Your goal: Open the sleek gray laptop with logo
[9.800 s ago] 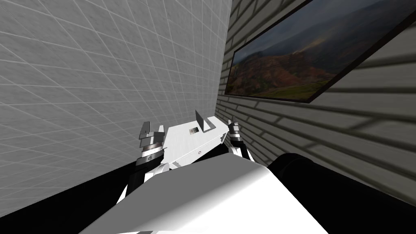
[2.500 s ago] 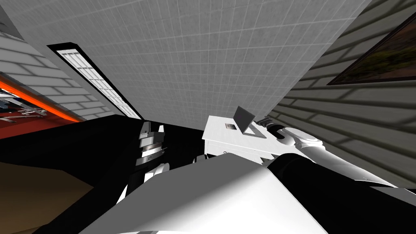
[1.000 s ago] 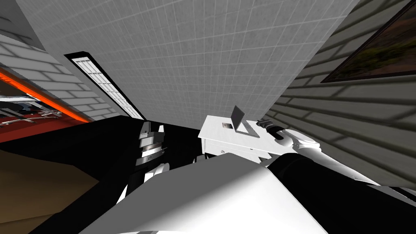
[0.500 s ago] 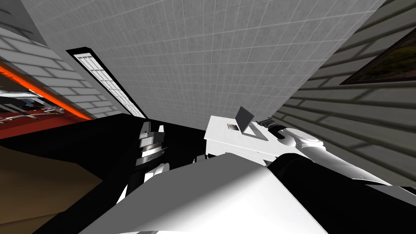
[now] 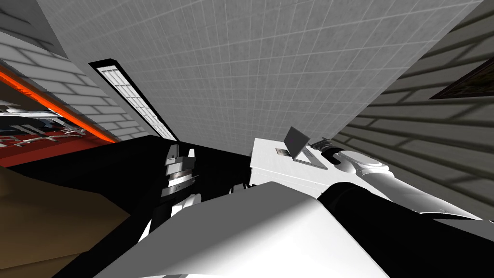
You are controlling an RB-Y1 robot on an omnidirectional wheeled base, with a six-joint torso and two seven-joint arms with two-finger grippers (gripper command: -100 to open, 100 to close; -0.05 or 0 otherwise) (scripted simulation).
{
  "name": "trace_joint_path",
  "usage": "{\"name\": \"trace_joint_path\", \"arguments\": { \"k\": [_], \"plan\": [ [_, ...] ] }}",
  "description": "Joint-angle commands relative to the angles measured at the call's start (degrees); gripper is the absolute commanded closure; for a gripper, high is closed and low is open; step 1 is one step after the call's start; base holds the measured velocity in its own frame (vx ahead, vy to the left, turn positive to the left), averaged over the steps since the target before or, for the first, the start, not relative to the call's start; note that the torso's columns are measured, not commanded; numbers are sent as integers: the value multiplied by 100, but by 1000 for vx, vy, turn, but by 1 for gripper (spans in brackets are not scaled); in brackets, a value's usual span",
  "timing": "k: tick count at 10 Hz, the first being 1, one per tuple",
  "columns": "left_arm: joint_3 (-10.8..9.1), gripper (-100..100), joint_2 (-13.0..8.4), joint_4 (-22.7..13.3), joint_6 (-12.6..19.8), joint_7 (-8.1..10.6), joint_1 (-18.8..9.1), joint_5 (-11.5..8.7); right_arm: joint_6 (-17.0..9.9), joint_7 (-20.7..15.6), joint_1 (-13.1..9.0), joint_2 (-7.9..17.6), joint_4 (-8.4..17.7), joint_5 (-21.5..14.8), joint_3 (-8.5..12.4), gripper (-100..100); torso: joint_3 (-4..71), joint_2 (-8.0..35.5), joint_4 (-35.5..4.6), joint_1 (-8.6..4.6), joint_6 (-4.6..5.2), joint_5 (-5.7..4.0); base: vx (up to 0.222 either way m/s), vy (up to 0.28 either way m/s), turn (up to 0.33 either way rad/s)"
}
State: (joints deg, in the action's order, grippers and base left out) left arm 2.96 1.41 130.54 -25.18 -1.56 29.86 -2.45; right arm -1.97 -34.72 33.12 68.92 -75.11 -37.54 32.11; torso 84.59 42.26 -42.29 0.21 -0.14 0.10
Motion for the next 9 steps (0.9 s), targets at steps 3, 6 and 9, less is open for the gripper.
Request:
{"name": "trace_joint_path", "arguments": {
  "k": [3, 6, 9],
  "plan": [
    [-2, 0, -1, 0, 0, 0, -1, 0, 80, 146, -105, -82, 89, 152, -20, 100, -11, 15, -3, -43, 14, -18, -11, -15, 4],
    [-3, 0, -3, -1, 1, 0, -3, 0, 269, 464, -324, -253, 257, 470, -59, 100, -22, 35, -8, -49, 16, -20, -129, -154, 11],
    [-3, 0, -3, -1, 1, 0, -2, 0, 346, 641, -419, -338, 323, 655, -79, 100, 7, -12, 5, -8, 12, -7, -93, -127, 6]
  ]
}}
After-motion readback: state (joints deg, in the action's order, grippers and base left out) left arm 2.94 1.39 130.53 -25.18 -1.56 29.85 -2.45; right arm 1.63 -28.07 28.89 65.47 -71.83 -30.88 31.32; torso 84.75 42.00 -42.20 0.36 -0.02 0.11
